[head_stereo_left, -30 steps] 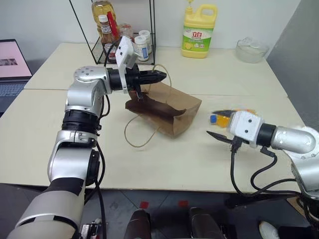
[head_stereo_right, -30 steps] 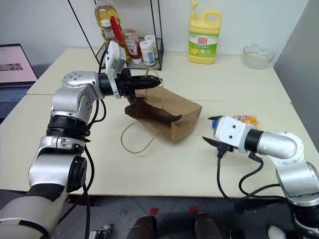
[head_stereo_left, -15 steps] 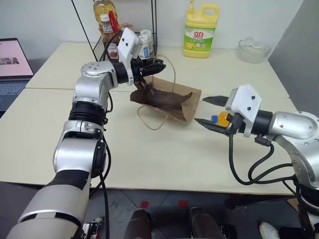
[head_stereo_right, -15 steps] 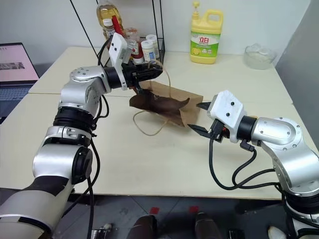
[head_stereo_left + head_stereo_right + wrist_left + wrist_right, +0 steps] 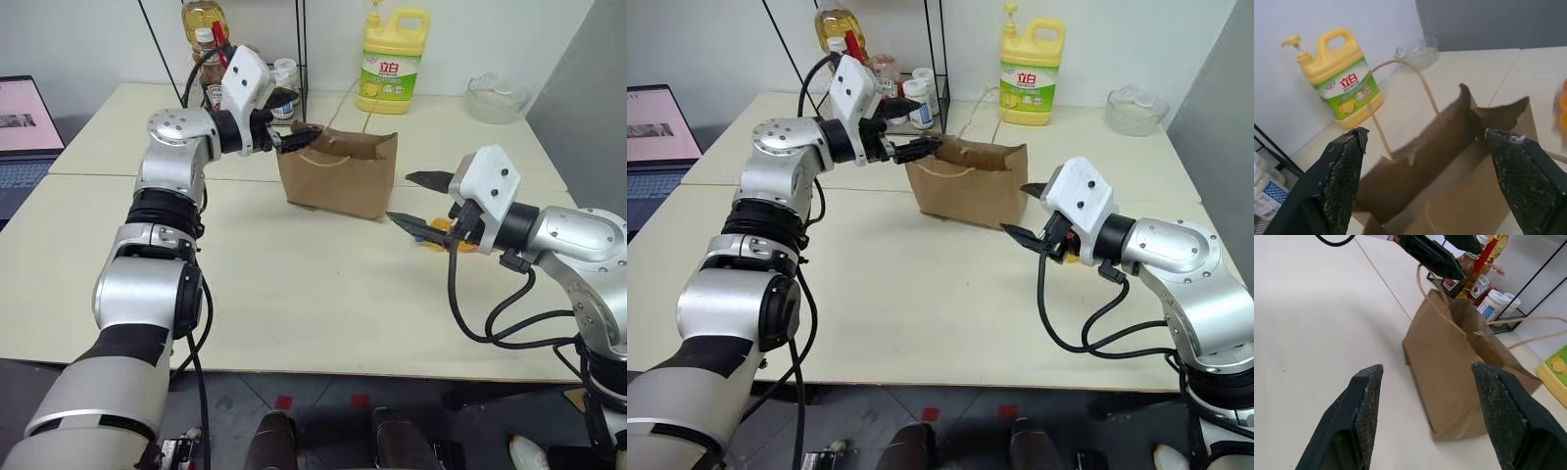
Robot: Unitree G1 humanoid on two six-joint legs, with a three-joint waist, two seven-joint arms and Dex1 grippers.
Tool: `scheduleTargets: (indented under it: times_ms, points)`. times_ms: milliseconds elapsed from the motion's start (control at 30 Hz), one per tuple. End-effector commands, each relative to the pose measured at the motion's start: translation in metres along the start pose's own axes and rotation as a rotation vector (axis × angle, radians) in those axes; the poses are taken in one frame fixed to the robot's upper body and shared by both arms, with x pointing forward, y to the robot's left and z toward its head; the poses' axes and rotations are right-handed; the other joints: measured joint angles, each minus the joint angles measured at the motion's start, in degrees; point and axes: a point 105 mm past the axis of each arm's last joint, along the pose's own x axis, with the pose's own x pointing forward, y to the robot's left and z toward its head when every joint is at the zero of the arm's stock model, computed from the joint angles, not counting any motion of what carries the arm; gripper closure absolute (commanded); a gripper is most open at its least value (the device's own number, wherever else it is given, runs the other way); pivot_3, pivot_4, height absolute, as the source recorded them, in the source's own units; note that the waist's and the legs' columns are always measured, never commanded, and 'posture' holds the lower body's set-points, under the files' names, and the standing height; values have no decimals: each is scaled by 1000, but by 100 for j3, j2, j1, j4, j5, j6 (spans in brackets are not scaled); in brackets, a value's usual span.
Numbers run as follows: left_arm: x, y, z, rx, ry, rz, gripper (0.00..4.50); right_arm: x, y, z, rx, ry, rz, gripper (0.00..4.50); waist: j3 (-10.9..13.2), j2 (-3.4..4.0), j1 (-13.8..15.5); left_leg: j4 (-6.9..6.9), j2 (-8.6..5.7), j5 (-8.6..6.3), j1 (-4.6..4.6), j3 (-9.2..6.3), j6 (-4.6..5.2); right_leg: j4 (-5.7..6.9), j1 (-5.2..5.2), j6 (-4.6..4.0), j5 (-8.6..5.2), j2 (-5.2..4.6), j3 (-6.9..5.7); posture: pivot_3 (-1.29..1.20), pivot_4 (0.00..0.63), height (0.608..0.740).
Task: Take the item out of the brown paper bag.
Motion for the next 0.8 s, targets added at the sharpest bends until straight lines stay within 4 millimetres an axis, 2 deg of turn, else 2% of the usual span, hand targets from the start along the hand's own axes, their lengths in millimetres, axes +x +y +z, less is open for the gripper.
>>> scheduleTargets:
  times_ms: [33, 233, 367, 467, 633, 800]
  points:
    - [-12, 19, 22, 19, -49, 82, 411, -10, -10, 9, -14, -42, -84, 1474, 0, 0, -1, 0, 0, 0, 0, 0, 0, 0, 0, 0, 0, 0, 0, 0, 150, 740]
    - [-48, 34, 12, -3, -17, 244, 411, -24, -7, -9, 51, -20, -211, 1474, -1, 2, -3, -2, 2, 5, -1, 0, -10, 4, -2, 0, 0, 0, 1, 0, 150, 740]
    - [-81, 24, -15, -36, 48, 301, 411, -30, 1, -25, 104, -25, -290, 1474, -2, 3, -19, -1, 5, 9, 4, 3, -16, 18, -5, 0, 0, 1, 7, 0, 150, 740]
    - [-101, -2, -39, -51, 109, 309, 411, -36, 7, -38, 145, -13, -346, 1474, -3, 3, -14, 2, 7, 9, 5, 4, -16, 27, -9, 0, 0, 3, 10, 0, 150, 740]
    - [-122, -49, -67, -114, 177, 321, 411, -49, 22, -62, 229, 13, -378, 1474, -8, -3, 54, 10, 7, 6, 8, 4, -11, 37, -3, 0, 0, 3, 13, 0, 150, 740]
    - [-130, -65, -75, -157, 173, 359, 411, -56, 26, -77, 249, 38, -415, 1474, -8, -4, 131, 14, 6, 0, 20, 4, 3, 42, 7, 0, 0, 3, 15, 0, 150, 740]
